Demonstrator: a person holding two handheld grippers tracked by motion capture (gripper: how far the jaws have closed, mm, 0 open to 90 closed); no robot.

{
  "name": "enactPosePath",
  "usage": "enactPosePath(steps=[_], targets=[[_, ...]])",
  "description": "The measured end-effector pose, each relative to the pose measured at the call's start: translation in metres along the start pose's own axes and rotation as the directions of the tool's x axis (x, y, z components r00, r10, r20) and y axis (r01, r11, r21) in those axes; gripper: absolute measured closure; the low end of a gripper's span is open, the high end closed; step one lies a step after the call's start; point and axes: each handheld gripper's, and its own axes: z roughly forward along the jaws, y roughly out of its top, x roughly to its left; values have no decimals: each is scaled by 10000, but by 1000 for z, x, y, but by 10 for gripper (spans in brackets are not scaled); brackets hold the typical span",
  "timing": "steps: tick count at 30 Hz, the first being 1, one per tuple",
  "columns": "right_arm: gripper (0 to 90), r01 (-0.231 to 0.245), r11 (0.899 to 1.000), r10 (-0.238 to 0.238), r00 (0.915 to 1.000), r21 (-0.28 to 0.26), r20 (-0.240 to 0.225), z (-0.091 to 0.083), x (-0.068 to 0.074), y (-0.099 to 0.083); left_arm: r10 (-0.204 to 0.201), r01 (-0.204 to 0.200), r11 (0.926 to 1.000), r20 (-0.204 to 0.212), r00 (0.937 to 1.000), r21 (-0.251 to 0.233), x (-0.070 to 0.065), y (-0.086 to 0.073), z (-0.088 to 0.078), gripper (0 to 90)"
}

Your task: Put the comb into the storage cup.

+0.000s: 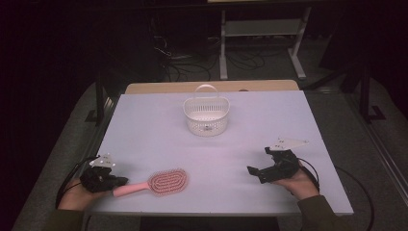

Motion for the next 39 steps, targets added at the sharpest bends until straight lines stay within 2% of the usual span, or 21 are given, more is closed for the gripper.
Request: enactPosePath(steps=[12,17,24,25,27,29,30,31,32,33,36,37,39], targets=[[0,-13,10000,13,10000,7,4,0,0,0,104,-104,9999,-4,9999,82,-18,-11,-5,900],[0,-6,10000,6,10000,11,6,0,0,0,119,-119,9999,10,9999,80,-19,-11,-6,900],[0,-29,10000,29,10000,18,-7,1,-1,0,119,-110,9978,135,9998,-653,-14,3,-11,870],[0,-28,10000,28,10000,24,-9,1,-1,0,123,-94,9948,275,9995,-1010,-14,8,-12,853],[0,-35,10000,35,10000,22,-15,1,-1,0,142,-95,9931,393,9991,-1166,-14,12,-13,812],[0,-41,10000,41,10000,16,-17,1,-1,0,138,-36,9851,583,9982,-1717,-13,22,-14,769],[0,-47,10000,47,10000,20,-15,1,-1,0,105,21,9818,657,9978,-1898,-14,26,-14,735],[0,-47,10000,47,10000,20,-15,1,-1,0,105,21,9818,657,9978,-1898,-14,26,-14,711],[0,-45,10000,45,10000,13,-14,1,-1,0,68,106,9737,759,9971,-2276,-15,32,-14,675],[0,-44,10000,44,10000,12,-16,1,-1,0,43,161,9704,839,9965,-2408,-15,35,-13,630],[0,-55,10000,55,10000,11,-20,1,-1,0,276,-33,9599,830,9962,-2802,-19,44,-9,511],[0,-59,10000,59,10000,10,-22,1,-1,0,276,-33,9599,830,9962,-2802,-19,44,-9,485],[0,-55,10000,55,10000,14,-23,1,-1,0,402,-136,9525,813,9959,-3043,-21,51,-5,450]])
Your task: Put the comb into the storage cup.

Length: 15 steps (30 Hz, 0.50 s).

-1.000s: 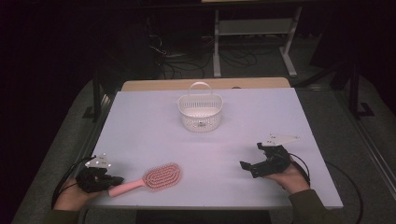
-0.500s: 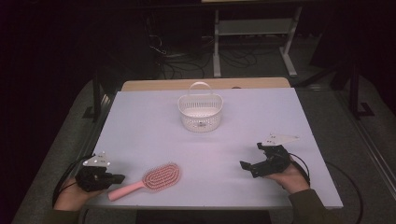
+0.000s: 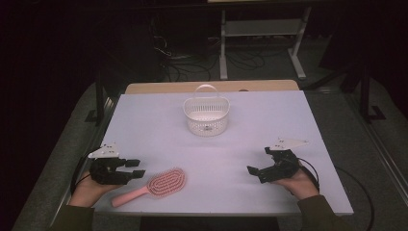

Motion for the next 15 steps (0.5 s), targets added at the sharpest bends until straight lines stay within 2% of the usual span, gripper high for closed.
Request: enactPosePath(steps=[2,3,4,5,7,12,15], targets=[[0,10,10000,-10,10000,-6,-7,0,0,0,174,-174,9994,-11,9998,-300,-2,7,9,356],[0,12,10000,-12,10000,-7,-7,0,0,0,174,-174,9994,-11,9998,-300,-2,7,9,308],[0,12,10000,-12,10000,-7,-7,0,0,0,228,-228,9988,-7,9997,-424,-2,10,13,308],[0,7,10000,-7,10000,-10,-15,0,0,0,278,-270,9977,117,9995,-622,-2,14,18,237],[0,9,10000,-9,10000,-35,-26,-1,0,0,294,-285,9972,125,9995,-684,-3,18,24,167],[0,18,10000,-18,10000,-54,-34,-1,0,0,428,-426,9960,9,9991,-782,-6,26,34,65],[0,29,10000,-29,10000,-57,-42,-1,0,0,443,-432,9953,113,9990,-866,-6,28,36,19]])
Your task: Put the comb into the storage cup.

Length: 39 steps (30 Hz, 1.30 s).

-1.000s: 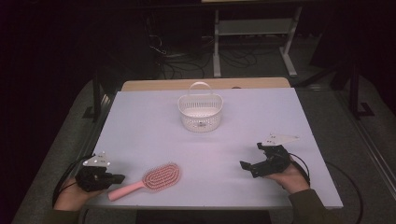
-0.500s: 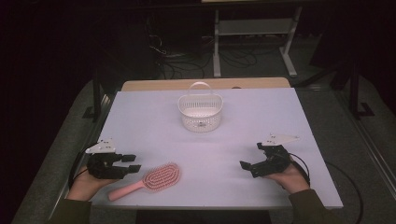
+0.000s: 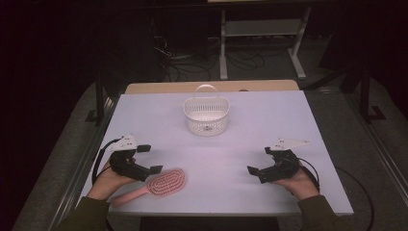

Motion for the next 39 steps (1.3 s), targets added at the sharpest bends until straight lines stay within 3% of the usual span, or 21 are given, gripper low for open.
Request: enactPosePath(steps=[3,21,39], targets=[[0,0,10000,0,10000,31,-3,0,0,0,26,-24,9999,149,9999,-149,-1,3,5,0],[0,27,10000,-27,10000,51,-7,0,0,0,254,-252,9996,132,9996,-98,-3,2,7,0],[0,3,10000,-3,10000,55,30,-1,0,-1,346,-346,9994,201,9992,-43,-6,-3,-8,0]])
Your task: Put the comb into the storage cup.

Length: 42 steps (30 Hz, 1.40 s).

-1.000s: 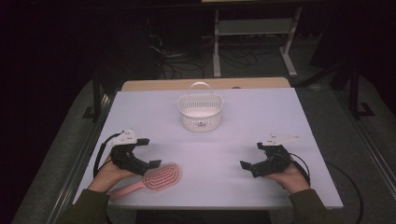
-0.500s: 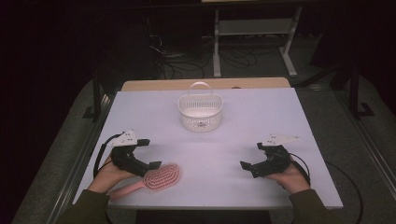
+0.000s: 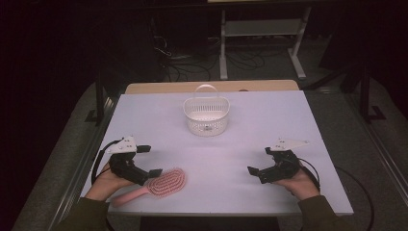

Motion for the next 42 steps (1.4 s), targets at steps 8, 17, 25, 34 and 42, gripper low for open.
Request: enactPosePath(steps=[8,17,25,34,42], targets=[[0,-10,10000,10,10000,-24,-19,-1,0,0,-87,87,10000,-159,9998,8,0,-6,-8,0],[0,1,10000,-1,10000,-48,20,0,1,0,-77,76,10000,-324,9994,-39,0,-16,-21,0],[0,-3,10000,4,10000,-72,21,-1,0,0,-115,112,9999,-390,9992,-76,0,-21,-30,0],[0,-2,10000,2,10000,-96,8,-1,0,0,-1,13,9991,-283,9996,425,1,-24,-31,2],[0,-5,10000,5,10000,-92,14,-1,0,1,101,-73,9966,-347,9993,821,1,-26,-31,4]])
